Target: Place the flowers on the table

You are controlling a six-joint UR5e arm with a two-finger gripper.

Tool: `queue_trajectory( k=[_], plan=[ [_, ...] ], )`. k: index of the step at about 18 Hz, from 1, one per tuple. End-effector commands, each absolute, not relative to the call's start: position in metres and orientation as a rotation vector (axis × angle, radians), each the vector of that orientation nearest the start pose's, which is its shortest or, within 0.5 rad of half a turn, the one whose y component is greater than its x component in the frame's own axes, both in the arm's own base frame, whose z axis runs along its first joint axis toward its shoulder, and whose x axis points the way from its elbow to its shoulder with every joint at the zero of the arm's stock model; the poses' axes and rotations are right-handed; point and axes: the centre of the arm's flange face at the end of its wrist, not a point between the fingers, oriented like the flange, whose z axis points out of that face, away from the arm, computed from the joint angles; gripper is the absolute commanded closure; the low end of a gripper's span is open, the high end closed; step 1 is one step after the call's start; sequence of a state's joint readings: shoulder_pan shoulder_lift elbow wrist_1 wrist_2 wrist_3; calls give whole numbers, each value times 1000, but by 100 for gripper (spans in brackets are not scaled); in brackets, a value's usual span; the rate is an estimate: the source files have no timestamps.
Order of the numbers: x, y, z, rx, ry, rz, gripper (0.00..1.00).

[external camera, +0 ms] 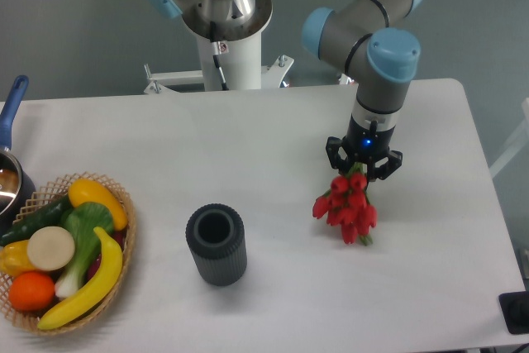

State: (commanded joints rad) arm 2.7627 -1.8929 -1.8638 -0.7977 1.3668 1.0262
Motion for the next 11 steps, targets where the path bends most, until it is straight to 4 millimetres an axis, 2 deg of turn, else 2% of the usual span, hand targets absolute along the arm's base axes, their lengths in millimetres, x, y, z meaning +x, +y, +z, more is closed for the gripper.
queue_trajectory(
  k=[2,4,7,8,11],
  plan=[
    [-472,352,262,-2878,-215,79,9],
    [-471,352,265,-2877,-212,86,1],
    [-468,347,285,-2897,-210,161,0],
    [-471,343,301,-2910,-213,230,0],
    [-483,335,314,-2911,-214,265,0]
  ],
)
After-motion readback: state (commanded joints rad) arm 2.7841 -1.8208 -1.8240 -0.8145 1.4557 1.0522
